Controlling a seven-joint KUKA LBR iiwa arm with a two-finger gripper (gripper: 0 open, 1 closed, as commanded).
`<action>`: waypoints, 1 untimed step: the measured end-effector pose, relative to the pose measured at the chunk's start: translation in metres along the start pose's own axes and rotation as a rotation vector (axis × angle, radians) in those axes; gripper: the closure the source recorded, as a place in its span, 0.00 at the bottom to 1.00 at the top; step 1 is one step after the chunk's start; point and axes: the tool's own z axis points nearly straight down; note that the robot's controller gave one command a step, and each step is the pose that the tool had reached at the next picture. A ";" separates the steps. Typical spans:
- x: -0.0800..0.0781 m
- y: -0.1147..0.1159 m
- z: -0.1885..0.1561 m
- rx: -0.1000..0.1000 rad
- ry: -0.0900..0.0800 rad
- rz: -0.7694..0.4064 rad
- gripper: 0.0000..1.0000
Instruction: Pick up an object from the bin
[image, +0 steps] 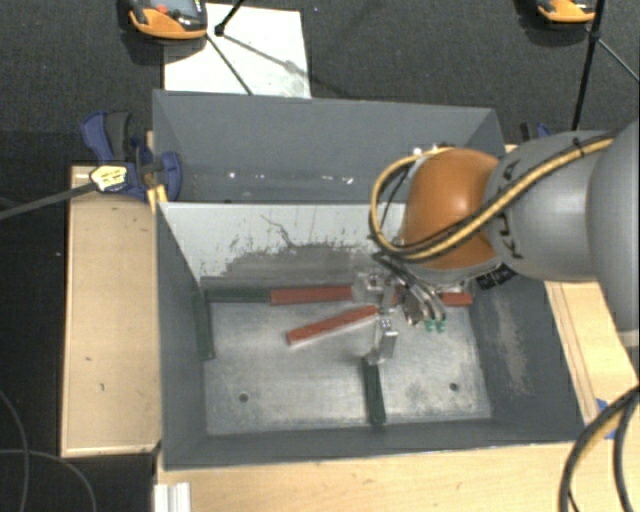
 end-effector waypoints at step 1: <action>-0.006 -0.002 0.024 -0.002 0.002 -0.251 0.00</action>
Offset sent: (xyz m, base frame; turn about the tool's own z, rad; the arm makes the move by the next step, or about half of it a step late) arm 0.0131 0.0417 -0.0303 -0.2657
